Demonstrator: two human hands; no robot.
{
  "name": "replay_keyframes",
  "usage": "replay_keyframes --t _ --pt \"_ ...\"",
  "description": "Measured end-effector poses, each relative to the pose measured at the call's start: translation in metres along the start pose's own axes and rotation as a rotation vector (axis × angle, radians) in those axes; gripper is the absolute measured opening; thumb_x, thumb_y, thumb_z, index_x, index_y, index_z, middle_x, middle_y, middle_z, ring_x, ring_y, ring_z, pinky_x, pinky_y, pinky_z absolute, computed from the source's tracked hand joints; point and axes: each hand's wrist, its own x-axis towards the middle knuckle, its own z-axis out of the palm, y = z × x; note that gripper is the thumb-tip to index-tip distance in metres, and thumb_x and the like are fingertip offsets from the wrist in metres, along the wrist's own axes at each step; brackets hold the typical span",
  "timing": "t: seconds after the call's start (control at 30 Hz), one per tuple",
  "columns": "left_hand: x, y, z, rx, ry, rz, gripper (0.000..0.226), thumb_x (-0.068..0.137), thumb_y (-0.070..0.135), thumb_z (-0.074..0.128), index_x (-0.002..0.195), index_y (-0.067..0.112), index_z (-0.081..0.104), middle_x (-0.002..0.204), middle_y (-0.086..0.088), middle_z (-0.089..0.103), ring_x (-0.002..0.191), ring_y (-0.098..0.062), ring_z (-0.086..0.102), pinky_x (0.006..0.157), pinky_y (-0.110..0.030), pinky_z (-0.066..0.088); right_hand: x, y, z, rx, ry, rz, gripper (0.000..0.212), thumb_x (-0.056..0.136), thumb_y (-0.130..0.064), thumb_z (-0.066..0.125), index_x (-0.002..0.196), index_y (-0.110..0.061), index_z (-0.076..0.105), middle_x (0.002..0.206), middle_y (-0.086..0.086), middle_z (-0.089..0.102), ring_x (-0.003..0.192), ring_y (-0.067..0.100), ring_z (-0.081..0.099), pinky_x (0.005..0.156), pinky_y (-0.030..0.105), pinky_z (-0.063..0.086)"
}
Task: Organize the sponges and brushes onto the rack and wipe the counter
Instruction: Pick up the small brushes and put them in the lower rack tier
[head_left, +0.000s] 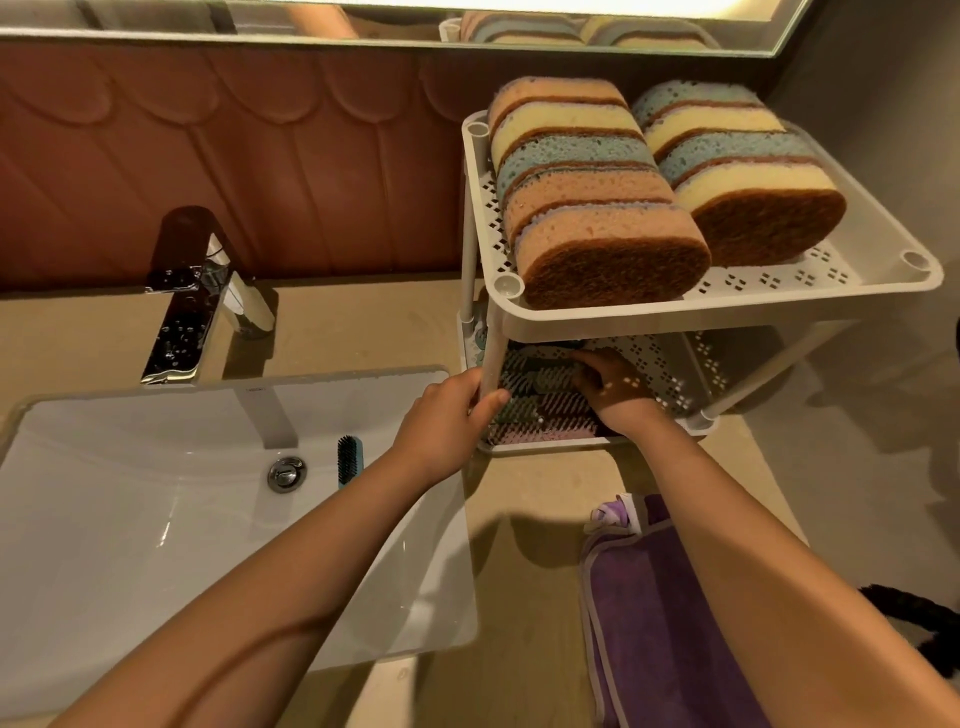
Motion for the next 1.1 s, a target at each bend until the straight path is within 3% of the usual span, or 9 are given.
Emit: replay_keyframes --t 0.1,0.17,0.3,0.53,0.63,0.7,0.97,1.1 --pt "-0.003 -0.001 -0.002 -0.229 -0.078 -0.067 0.032 0.095 0.027 0.050 0.124 0.015 0.050 0.124 -0.003 0.059 0.116 -0.017 0.054 0.092 -0.029 0.043 -0.021 -0.014 -0.001 0.052 0.093 0.014 0.031 0.093 -0.013 0.053 0.123 -0.011 0.058 0.126 0.015 0.054 0.115 0.030 0.052 0.095 0.032 0.042" --pt "-0.009 -0.003 -0.005 -0.312 -0.057 -0.098 0.042 0.093 0.026 0.055 0.132 0.015 0.042 0.132 0.000 0.051 0.124 -0.012 0.045 0.100 -0.027 0.038 -0.039 -0.025 -0.002 0.067 0.107 0.027 0.028 0.091 -0.012 0.055 0.118 -0.010 0.060 0.117 0.014 0.061 0.105 0.028 0.058 0.083 0.027 0.043" --pt "-0.035 -0.015 -0.019 -0.314 0.027 -0.145 0.037 0.092 0.020 0.056 0.127 0.012 0.046 0.123 0.002 0.051 0.116 -0.010 0.046 0.098 -0.024 0.037 -0.086 -0.051 0.011 0.160 0.104 0.018 0.019 0.089 -0.016 0.059 0.107 -0.013 0.064 0.103 0.004 0.063 0.096 0.019 0.059 0.078 0.023 0.042" --pt "-0.108 -0.056 -0.061 -0.148 -0.244 -0.201 0.016 0.093 0.025 0.052 0.109 0.022 0.055 0.110 -0.001 0.061 0.107 -0.014 0.056 0.095 -0.029 0.045 -0.143 -0.119 0.049 0.318 -0.008 0.005 0.016 0.089 -0.017 0.060 0.104 -0.018 0.064 0.098 -0.003 0.063 0.088 0.010 0.058 0.078 0.024 0.047" --pt "-0.141 -0.069 -0.080 -0.120 -0.276 -0.229 0.019 0.095 0.028 0.050 0.112 0.024 0.055 0.107 0.004 0.060 0.102 -0.009 0.056 0.088 -0.020 0.045 -0.152 -0.145 0.065 0.328 -0.094 0.000 0.018 0.089 -0.020 0.059 0.107 -0.022 0.063 0.100 -0.005 0.063 0.091 0.008 0.057 0.081 0.023 0.047" --pt "-0.163 -0.079 -0.099 -0.120 -0.237 -0.266 0.019 0.095 0.029 0.048 0.112 0.023 0.056 0.107 0.006 0.060 0.100 -0.006 0.056 0.082 -0.013 0.042 -0.153 -0.164 0.077 0.321 -0.138 -0.040 0.019 0.089 -0.021 0.059 0.107 -0.024 0.063 0.099 -0.006 0.063 0.090 0.006 0.057 0.082 0.025 0.048" --pt "-0.234 -0.133 -0.169 -0.183 -0.051 -0.417 0.018 0.095 0.032 0.048 0.110 0.028 0.057 0.108 0.007 0.061 0.101 -0.009 0.057 0.090 -0.025 0.044 -0.149 -0.249 0.129 0.248 -0.357 -0.207 0.021 0.089 -0.022 0.058 0.109 -0.025 0.062 0.096 -0.007 0.063 0.090 0.007 0.058 0.083 0.025 0.047" --pt "-0.267 -0.160 -0.194 -0.291 0.068 -0.469 0.012 0.095 0.030 0.049 0.099 0.037 0.056 0.104 0.007 0.062 0.100 -0.012 0.060 0.091 -0.027 0.046 -0.149 -0.293 0.153 0.209 -0.460 -0.288 0.020 0.090 -0.024 0.058 0.109 -0.027 0.061 0.094 -0.010 0.061 0.090 0.006 0.057 0.084 0.025 0.047"
